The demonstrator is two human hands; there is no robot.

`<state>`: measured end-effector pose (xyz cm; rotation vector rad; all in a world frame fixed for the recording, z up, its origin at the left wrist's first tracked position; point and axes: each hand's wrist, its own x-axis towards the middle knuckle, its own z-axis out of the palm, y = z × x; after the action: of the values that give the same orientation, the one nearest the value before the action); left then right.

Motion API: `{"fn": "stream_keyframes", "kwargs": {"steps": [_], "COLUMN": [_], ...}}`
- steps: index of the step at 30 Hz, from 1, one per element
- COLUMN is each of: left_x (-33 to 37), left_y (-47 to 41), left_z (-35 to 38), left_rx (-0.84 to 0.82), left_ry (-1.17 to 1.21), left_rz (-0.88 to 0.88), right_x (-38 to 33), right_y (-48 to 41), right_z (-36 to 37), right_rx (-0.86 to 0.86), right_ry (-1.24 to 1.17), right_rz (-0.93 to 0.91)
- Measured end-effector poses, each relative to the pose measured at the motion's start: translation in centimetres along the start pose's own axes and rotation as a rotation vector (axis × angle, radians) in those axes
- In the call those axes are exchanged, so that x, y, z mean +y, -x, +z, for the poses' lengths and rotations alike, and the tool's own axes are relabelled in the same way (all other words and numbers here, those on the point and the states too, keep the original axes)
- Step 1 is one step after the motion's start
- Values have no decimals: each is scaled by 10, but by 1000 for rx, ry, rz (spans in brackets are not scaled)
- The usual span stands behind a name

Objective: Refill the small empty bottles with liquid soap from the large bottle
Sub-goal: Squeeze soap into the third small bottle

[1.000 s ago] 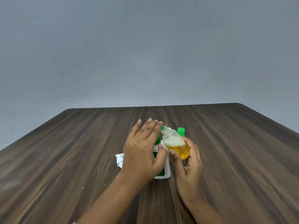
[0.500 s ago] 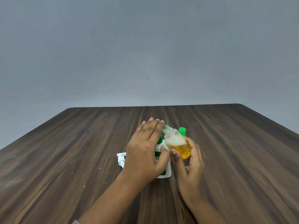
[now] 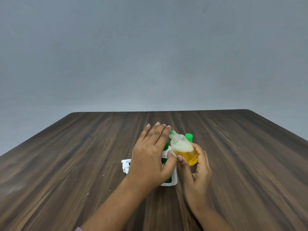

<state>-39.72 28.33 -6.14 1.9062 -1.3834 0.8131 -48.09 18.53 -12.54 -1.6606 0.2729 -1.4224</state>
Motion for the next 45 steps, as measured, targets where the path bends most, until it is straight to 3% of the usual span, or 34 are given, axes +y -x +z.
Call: {"fn": "stream_keyframes", "kwargs": {"steps": [45], "left_x": [1], "left_y": [-5], "left_z": [-2], "left_rx": [36], "left_ry": [17], "left_rz": [-22], "right_x": [-1], "right_y": [2], "right_z": [3], "right_rx": [17], "right_ry": [-26], "right_rz": [9]}}
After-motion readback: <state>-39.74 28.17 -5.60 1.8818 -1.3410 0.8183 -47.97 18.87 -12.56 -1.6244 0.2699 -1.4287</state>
